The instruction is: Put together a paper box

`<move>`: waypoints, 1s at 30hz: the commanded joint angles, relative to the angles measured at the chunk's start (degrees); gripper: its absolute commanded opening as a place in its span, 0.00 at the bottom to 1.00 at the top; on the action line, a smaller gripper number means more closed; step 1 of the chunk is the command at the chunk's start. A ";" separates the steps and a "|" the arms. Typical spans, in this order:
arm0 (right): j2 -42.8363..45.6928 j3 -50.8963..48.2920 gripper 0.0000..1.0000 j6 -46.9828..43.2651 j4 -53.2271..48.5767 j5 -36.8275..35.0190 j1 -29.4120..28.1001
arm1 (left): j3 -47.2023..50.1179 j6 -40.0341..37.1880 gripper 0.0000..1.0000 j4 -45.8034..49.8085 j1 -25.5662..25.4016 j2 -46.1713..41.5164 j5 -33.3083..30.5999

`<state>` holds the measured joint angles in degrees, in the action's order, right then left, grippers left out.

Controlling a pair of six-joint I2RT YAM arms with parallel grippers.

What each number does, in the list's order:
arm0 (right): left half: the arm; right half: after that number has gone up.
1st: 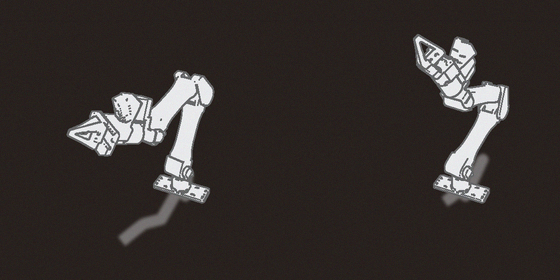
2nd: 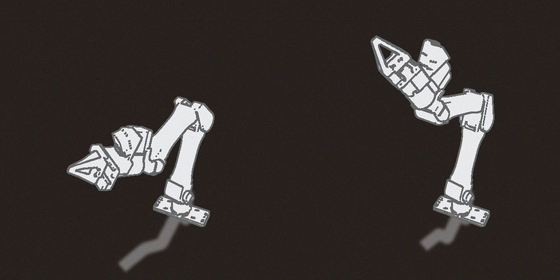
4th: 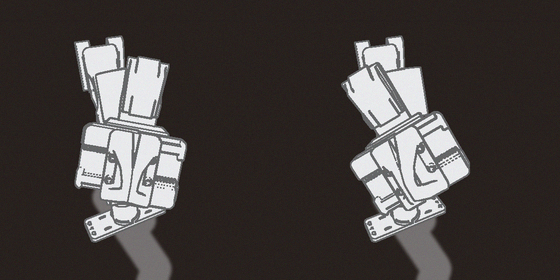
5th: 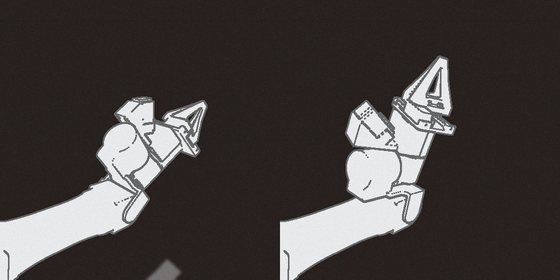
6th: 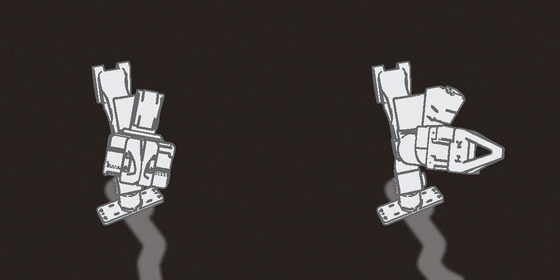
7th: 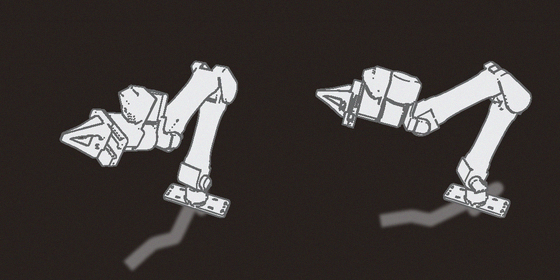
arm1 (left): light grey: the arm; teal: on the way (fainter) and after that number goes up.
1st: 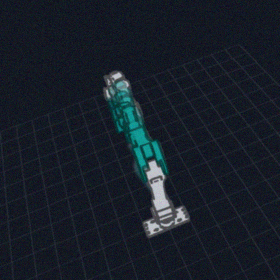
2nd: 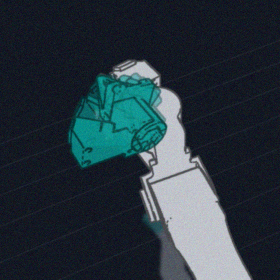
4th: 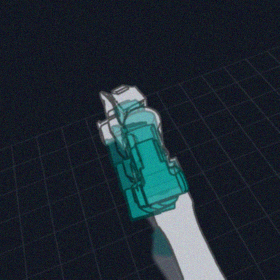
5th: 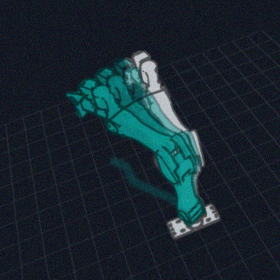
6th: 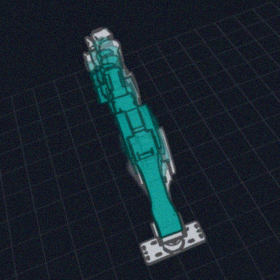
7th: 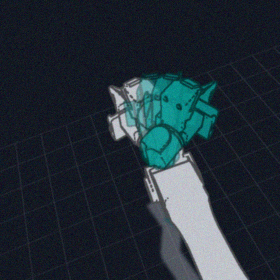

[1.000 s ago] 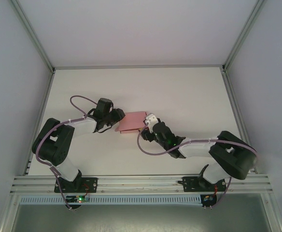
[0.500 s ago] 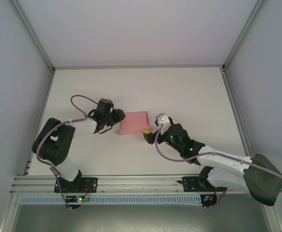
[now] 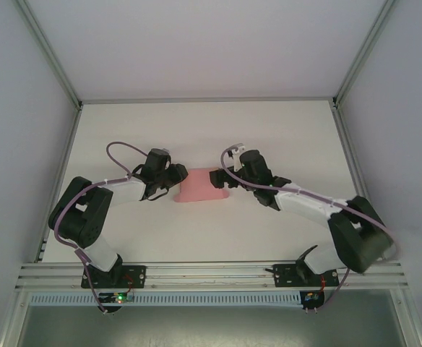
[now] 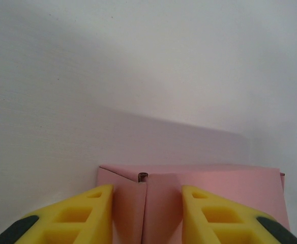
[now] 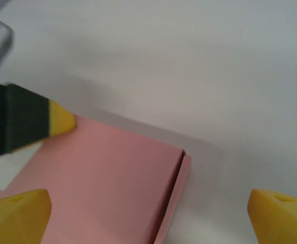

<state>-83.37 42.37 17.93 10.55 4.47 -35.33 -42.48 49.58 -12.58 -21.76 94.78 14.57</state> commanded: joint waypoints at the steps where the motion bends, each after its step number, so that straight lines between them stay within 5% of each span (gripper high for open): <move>1: -4.66 2.56 0.97 2.05 -3.52 5.55 0.33 | 2.62 -1.87 0.34 5.93 -0.88 0.69 -1.42; 7: -13.30 6.55 0.86 1.78 -6.03 7.44 0.68 | 3.27 -2.09 0.35 5.78 -1.00 0.38 -1.20; 16: -20.02 4.32 0.55 7.13 -2.03 11.02 2.20 | 5.28 -2.79 0.29 3.79 -1.00 -0.43 0.12; 30: -13.00 1.45 0.77 12.39 3.21 21.20 6.89 | 15.71 2.55 0.20 -13.77 1.77 -2.29 6.61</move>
<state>-99.15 44.47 29.17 14.37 23.18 -29.28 -30.96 50.37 -27.31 -21.04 91.20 17.26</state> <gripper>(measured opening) 0.756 0.208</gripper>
